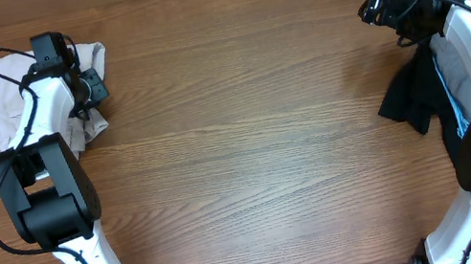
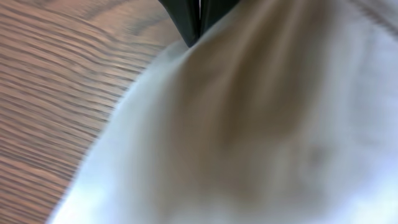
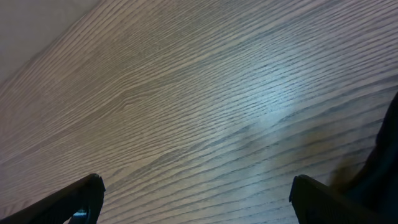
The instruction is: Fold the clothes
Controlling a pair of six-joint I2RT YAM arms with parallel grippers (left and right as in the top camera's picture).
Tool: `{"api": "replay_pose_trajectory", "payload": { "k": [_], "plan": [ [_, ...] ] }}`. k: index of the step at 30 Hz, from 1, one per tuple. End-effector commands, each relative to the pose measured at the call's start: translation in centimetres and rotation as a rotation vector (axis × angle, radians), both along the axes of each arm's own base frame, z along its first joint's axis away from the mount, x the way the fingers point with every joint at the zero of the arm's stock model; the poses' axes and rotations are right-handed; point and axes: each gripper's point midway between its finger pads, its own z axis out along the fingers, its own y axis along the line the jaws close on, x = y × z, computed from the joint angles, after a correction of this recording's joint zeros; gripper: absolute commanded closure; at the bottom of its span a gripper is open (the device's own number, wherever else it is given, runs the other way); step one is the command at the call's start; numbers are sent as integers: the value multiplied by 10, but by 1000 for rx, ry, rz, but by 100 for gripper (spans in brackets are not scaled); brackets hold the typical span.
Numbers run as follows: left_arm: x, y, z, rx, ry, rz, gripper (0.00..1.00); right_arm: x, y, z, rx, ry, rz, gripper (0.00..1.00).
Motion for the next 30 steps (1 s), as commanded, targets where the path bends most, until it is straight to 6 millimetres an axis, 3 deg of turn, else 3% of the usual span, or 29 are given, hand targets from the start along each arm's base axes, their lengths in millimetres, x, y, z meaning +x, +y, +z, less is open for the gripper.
{"api": "replay_pose_trajectory", "payload": {
  "k": [1, 7, 12, 13, 15, 16, 20, 30],
  "plan": [
    [14, -14, 41, -80, -103, -64, 96, 2, 0, 6, -5, -18, -1, 0],
    [5, -37, 124, -103, -220, -119, 95, 2, 0, 6, -5, -18, -1, 0],
    [-16, -67, 160, -110, -227, -173, 86, 2, 0, 6, -5, -18, -1, 0],
    [-20, -74, 162, -113, -219, -185, 78, 2, 0, 6, -5, -18, -1, 0],
    [-25, -84, 160, -120, -198, -202, 42, 2, 0, 6, -5, -18, -1, 0],
    [-27, -89, 158, -125, -186, -207, 30, 2, 0, 6, -5, -18, -1, 0],
    [-31, -103, 153, -131, -158, -232, 0, 2, 0, 6, -5, -18, -1, 0],
    [-34, -106, 151, -129, -145, -238, 0, 2, 0, 6, -5, -18, -1, 0]
  ]
}}
